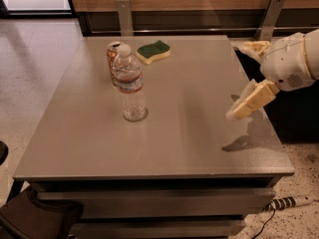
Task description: Move water bottle near sponge
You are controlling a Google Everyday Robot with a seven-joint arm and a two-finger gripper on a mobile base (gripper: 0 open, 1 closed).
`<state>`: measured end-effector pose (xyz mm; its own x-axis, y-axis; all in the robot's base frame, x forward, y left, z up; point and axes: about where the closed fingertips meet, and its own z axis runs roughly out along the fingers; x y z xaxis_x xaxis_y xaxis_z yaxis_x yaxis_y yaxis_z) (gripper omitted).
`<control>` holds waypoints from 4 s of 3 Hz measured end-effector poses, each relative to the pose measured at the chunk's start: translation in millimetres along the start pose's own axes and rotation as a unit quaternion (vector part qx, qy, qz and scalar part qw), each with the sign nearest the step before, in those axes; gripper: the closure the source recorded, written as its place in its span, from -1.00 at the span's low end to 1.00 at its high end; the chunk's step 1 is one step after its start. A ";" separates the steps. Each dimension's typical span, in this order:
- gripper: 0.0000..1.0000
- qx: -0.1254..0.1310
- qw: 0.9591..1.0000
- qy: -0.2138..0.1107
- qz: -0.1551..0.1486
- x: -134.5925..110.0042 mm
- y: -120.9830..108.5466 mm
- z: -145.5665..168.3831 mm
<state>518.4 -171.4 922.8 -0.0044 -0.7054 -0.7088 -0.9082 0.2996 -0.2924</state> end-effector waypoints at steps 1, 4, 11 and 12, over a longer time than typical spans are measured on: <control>-1.00 -0.040 0.982 -0.181 0.023 -29.7 7.0 40.3; -1.00 -0.063 0.943 -0.322 0.063 -93.7 24.4 41.2; -0.25 -0.086 0.943 -0.310 0.080 -153.7 54.7 147.1; 0.22 -0.088 0.943 -0.311 0.079 -155.7 56.0 147.7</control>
Offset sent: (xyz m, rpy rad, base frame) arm -0.0031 0.0896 0.0362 0.8015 -0.0449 0.2807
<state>530.0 50.1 922.0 0.0508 -0.1320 -0.9899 -0.9722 0.2203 -0.0793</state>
